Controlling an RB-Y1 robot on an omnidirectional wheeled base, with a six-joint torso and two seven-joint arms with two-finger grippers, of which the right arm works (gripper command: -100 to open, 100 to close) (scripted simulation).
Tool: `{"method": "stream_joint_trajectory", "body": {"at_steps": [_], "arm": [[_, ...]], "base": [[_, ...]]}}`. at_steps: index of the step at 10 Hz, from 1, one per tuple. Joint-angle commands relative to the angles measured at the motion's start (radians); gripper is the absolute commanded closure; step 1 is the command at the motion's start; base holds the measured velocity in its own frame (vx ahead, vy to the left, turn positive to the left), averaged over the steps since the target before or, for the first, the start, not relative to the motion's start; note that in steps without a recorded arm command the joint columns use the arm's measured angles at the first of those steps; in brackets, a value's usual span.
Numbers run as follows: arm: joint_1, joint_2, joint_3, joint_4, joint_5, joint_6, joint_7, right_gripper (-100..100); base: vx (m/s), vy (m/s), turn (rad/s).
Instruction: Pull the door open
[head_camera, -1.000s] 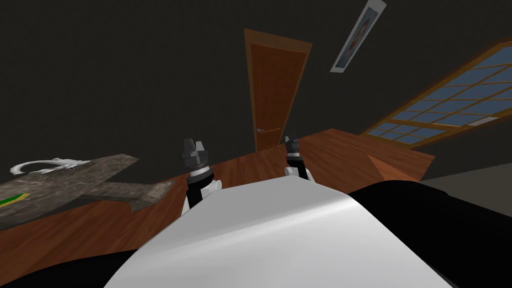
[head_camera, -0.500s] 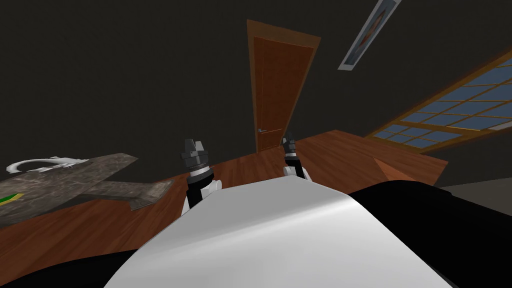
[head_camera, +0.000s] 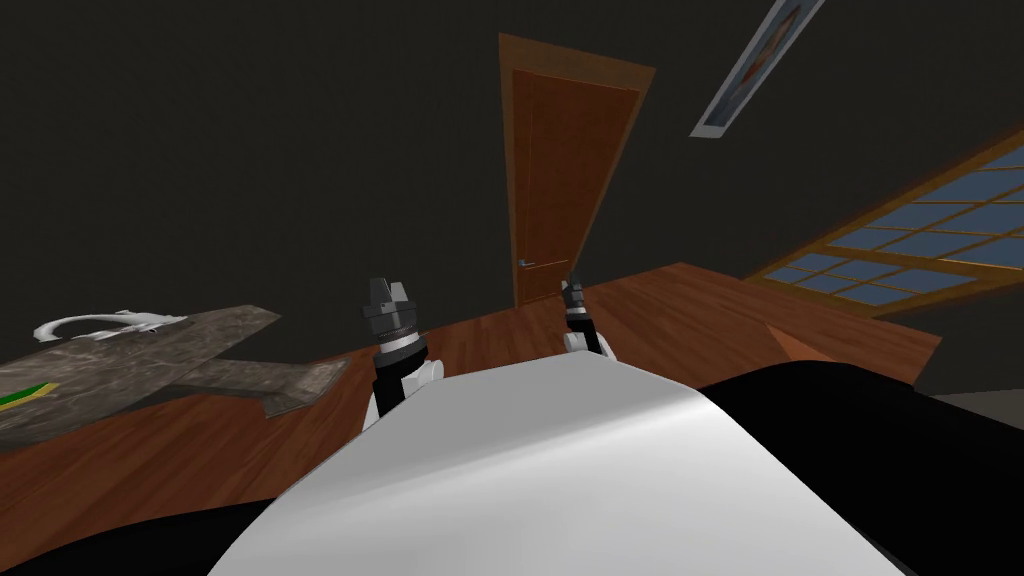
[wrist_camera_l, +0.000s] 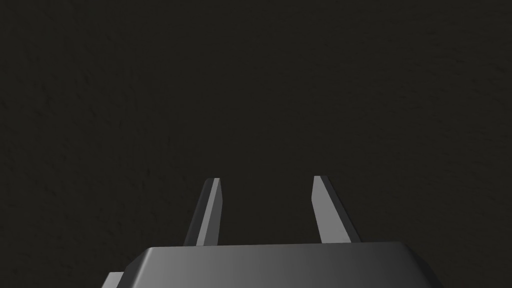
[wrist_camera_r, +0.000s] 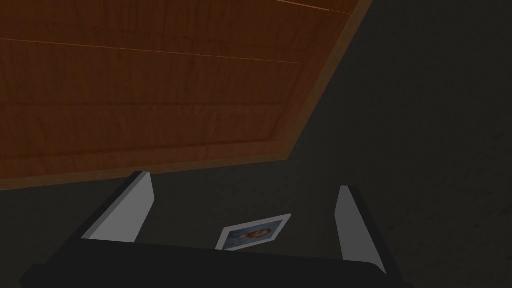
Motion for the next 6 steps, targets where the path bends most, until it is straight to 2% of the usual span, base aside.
{"method": "stream_joint_trajectory", "body": {"at_steps": [1, 6], "arm": [[-0.018, -0.011, -0.004, 0.049, -0.006, -0.013, -0.008, -100], [-0.083, -0.035, -0.009, 0.212, -0.020, -0.058, -0.023, -100]], "base": [[0.102, -0.028, 0.061], [0.094, -0.034, 0.064]]}}
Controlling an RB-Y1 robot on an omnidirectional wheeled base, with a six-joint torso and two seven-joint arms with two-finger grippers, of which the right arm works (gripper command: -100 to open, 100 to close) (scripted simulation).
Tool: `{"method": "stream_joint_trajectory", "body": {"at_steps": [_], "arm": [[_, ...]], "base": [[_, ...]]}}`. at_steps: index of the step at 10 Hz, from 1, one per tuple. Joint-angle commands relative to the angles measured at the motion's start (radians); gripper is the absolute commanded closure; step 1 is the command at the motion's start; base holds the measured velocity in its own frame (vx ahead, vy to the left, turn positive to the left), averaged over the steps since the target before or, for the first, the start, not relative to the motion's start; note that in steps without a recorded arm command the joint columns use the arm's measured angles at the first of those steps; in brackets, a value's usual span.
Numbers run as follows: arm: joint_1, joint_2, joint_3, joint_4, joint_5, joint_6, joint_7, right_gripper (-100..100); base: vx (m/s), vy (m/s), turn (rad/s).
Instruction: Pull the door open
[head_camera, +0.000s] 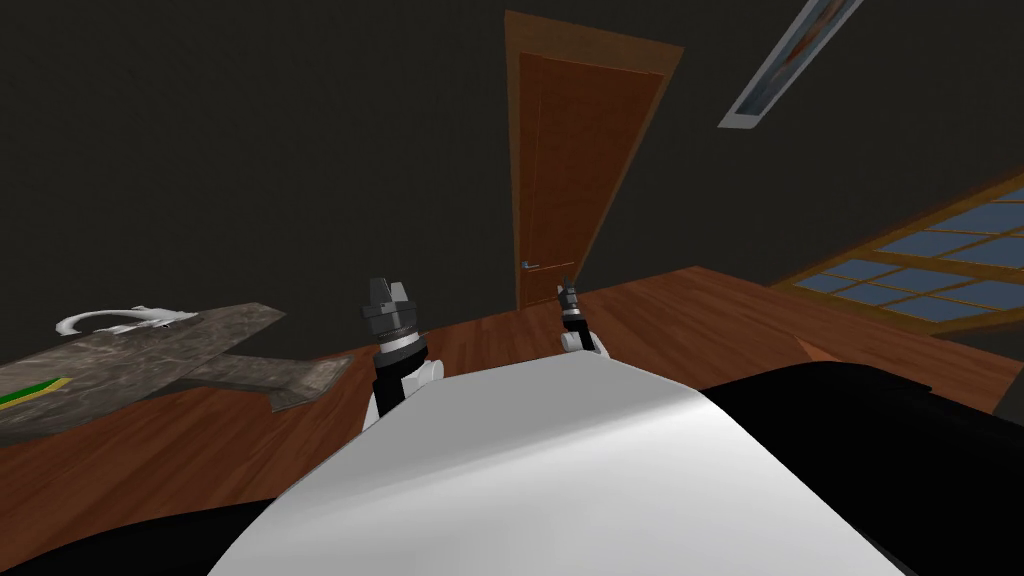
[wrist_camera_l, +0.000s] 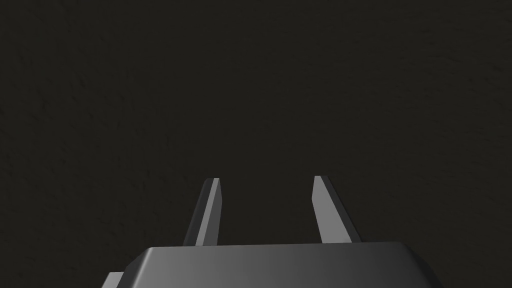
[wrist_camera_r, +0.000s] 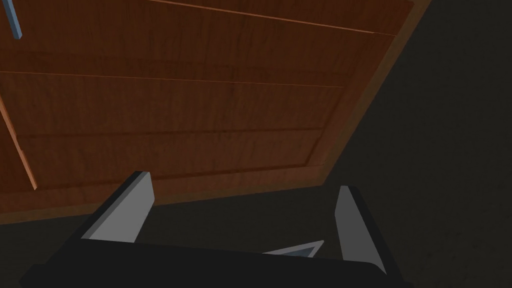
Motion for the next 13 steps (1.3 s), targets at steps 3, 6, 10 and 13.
{"method": "stream_joint_trajectory", "body": {"at_steps": [3, 6, 10, 13], "arm": [[-0.036, -0.012, -0.003, 0.097, -0.008, -0.026, -0.009, -100], [-0.064, -0.021, -0.006, 0.170, -0.015, -0.045, -0.016, -100], [-0.123, -0.037, -0.011, 0.313, -0.027, -0.085, -0.029, -100], [-0.152, -0.044, -0.013, 0.388, -0.034, -0.105, -0.036, -100]], "base": [[0.075, -0.022, 0.040], [0.071, -0.027, 0.059], [0.078, -0.037, 0.065], [0.068, -0.025, 0.049]]}}
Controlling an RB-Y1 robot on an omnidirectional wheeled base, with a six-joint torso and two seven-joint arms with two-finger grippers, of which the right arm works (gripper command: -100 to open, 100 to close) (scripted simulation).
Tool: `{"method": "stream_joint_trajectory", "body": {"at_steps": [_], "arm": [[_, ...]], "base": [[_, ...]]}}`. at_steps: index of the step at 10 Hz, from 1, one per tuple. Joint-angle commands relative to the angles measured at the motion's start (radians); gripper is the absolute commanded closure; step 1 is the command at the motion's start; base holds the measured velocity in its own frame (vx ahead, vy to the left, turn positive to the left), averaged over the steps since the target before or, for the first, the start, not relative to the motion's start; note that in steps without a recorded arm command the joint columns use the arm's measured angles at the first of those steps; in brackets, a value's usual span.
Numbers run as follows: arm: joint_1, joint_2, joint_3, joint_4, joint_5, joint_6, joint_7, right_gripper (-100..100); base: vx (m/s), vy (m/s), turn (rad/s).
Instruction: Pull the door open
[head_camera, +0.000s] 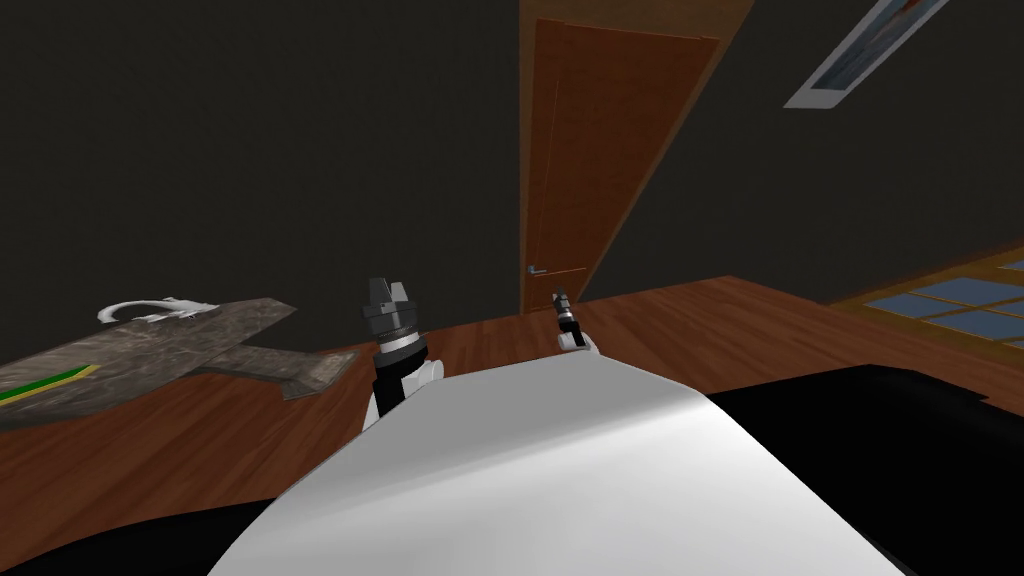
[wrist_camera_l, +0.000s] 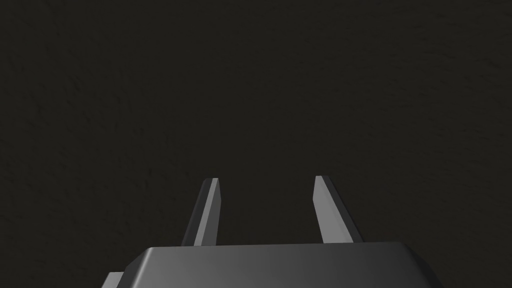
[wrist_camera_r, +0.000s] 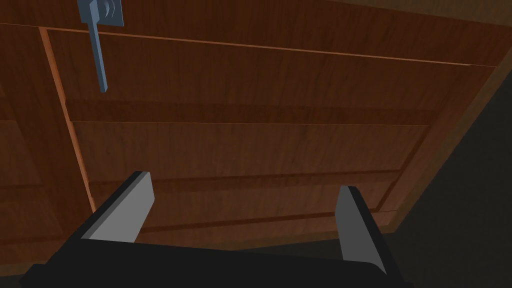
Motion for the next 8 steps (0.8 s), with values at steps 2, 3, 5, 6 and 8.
{"method": "stream_joint_trajectory", "body": {"at_steps": [2, 3, 5, 6, 8], "arm": [[-0.022, -0.007, -0.002, 0.061, -0.006, -0.014, -0.007, -100], [-0.036, -0.010, -0.003, 0.099, -0.009, -0.024, -0.010, -100], [-0.051, -0.013, -0.004, 0.136, -0.012, -0.034, -0.014, -100], [-0.066, -0.017, -0.006, 0.173, -0.015, -0.044, -0.017, -100], [-0.094, -0.023, -0.008, 0.234, -0.022, -0.064, -0.024, -100]], "base": [[0.079, -0.032, 0.048], [0.052, -0.025, 0.042], [0.061, -0.028, 0.053], [0.055, -0.034, 0.034], [0.084, -0.039, 0.074]]}}
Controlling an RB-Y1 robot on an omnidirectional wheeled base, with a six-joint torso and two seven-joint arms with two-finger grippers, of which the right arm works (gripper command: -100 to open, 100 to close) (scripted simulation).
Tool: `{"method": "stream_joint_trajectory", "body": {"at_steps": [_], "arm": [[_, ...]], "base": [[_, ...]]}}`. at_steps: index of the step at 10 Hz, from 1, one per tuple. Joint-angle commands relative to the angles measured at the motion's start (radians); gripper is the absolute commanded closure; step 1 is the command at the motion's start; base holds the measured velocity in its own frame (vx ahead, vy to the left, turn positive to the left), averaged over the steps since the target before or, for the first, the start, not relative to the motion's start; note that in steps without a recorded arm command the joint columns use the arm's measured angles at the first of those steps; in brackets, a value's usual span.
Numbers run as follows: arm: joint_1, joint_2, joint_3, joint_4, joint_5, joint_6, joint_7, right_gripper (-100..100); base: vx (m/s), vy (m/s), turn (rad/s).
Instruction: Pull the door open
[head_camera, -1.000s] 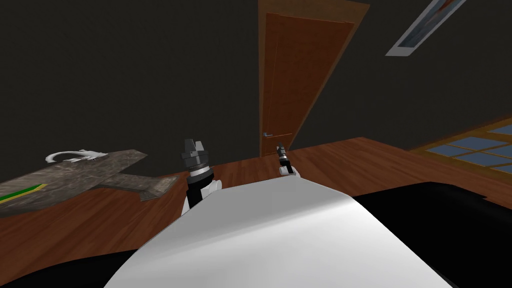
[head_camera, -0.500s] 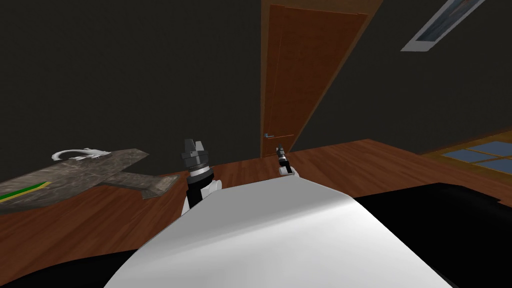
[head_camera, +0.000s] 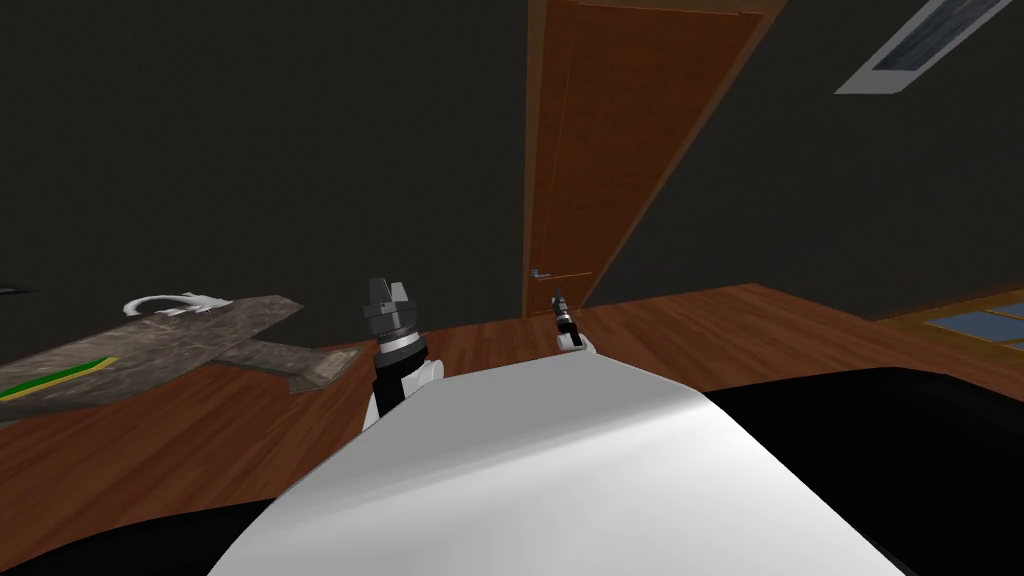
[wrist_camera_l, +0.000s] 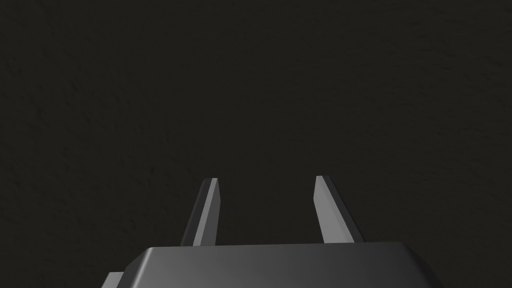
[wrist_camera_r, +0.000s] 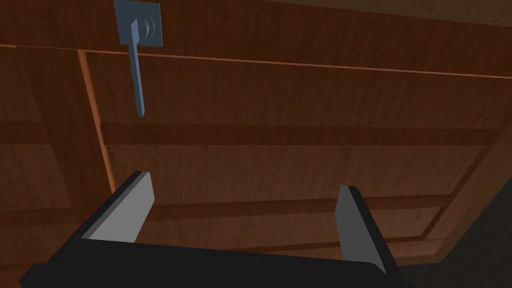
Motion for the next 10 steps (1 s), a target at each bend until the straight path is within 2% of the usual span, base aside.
{"method": "stream_joint_trajectory", "body": {"at_steps": [1, 4, 5, 10], "arm": [[-0.009, -0.002, -0.001, 0.030, -0.002, -0.005, -0.003, -100], [-0.050, -0.011, -0.004, 0.128, -0.011, -0.034, -0.012, -100], [-0.050, -0.011, -0.004, 0.137, -0.011, -0.034, -0.012, -100], [-0.115, -0.022, -0.010, 0.303, -0.026, -0.078, -0.027, -100]], "base": [[0.061, -0.036, 0.024], [0.074, -0.035, 0.061], [0.054, -0.033, 0.020], [0.075, -0.040, 0.058]]}}
